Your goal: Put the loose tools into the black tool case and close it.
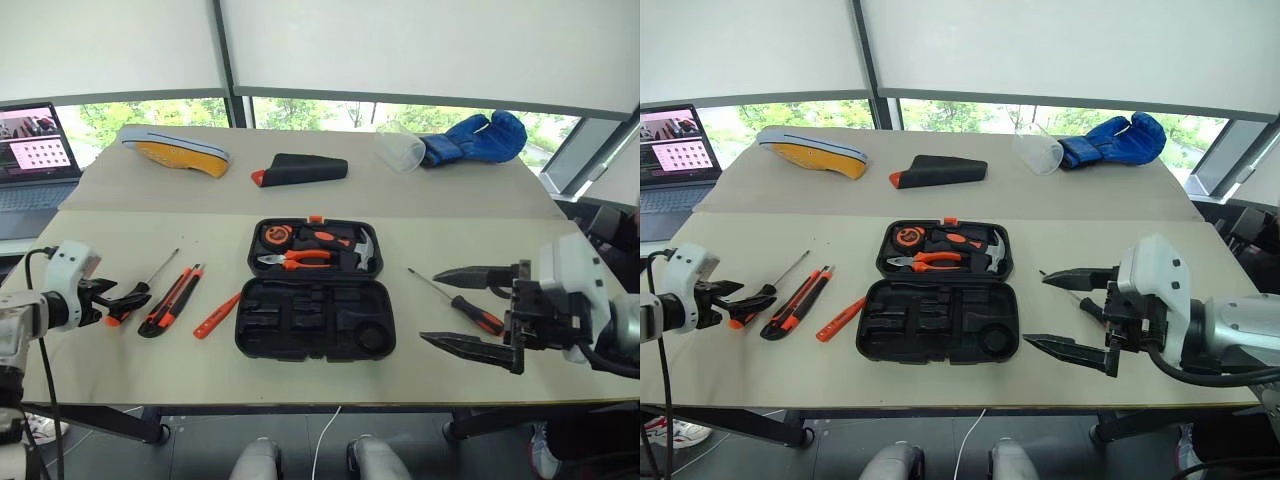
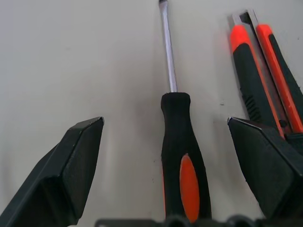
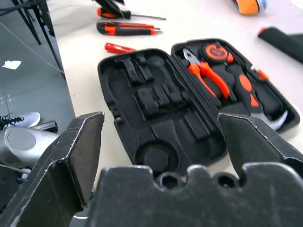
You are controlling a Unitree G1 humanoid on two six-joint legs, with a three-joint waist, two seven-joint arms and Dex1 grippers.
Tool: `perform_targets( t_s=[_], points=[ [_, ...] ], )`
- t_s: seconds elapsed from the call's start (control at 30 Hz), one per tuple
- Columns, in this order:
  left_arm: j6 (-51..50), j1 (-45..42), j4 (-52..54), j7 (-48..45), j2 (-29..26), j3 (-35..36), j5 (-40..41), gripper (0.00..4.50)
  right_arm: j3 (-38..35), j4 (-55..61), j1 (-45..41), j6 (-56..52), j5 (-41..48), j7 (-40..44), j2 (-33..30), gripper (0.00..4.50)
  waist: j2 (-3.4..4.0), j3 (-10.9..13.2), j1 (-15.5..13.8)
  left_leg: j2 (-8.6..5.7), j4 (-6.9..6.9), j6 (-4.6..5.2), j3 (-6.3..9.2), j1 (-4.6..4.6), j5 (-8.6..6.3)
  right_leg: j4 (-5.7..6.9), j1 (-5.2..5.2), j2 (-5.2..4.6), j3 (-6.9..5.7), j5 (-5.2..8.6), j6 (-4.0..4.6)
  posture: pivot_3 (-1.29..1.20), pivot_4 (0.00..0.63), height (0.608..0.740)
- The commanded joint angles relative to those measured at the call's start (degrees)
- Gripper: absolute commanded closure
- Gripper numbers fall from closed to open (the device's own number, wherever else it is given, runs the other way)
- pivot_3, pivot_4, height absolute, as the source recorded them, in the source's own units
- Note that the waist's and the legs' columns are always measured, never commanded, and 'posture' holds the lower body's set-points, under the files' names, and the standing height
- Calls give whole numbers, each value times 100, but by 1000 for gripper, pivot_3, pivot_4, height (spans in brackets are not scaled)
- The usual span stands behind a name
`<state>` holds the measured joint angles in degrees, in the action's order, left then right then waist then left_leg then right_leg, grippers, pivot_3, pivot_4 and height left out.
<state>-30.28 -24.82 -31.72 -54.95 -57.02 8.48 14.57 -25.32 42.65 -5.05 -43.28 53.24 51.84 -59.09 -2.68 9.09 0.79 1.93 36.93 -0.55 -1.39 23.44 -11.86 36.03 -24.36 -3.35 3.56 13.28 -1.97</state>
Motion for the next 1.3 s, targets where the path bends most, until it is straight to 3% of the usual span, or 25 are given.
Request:
perform_targets(
  t_s=[0.03,0.1,0.33,0.47,0.63,0.93,1.3],
  points=[
    [289,-297,-577,-60,-3,-352,-441,519,-67,127,-192,-67,260,-251,-49,0,-3,-2,-4,0,0,0,0,-1,0,1,0,0,0,0,0,0,150,734],
    [435,-413,-882,-49,40,-446,-577,1057,-44,120,-164,-58,211,-339,-41,0,-3,-2,-8,0,0,0,0,-6,0,4,4,0,0,-3,7,0,150,734],
    [1119,-1010,-1684,-141,82,-545,-797,3672,57,20,187,161,-369,-398,15,0,3,-6,-6,2,4,3,0,-27,2,25,12,1,0,-1,4,0,150,734],
    [1662,-2004,-1847,-320,132,-485,-792,3718,-4,-12,337,-13,-302,-363,-12,0,-29,5,-12,8,12,12,-1,-23,13,57,0,7,-7,-8,9,0,150,734],
    [1872,-2998,-958,-1558,665,-801,-508,3719,-42,-55,762,198,-732,-216,-43,0,-59,5,-157,23,87,10,0,35,13,62,-1,0,-38,-9,8,0,150,734],
    [1489,-3059,818,-3436,1565,-2325,-605,3721,18,-165,728,214,-1137,-358,-48,0,-51,1,-58,5,91,19,-13,70,7,4,-6,-7,-15,-44,-17,0,150,734],
    [1244,-2958,983,-2940,2295,-3121,-1327,3721,-57,170,915,53,-1151,-677,107,0,-51,2,-11,5,94,21,-11,65,8,10,-2,-2,-8,-32,-42,0,150,734]
  ],
)
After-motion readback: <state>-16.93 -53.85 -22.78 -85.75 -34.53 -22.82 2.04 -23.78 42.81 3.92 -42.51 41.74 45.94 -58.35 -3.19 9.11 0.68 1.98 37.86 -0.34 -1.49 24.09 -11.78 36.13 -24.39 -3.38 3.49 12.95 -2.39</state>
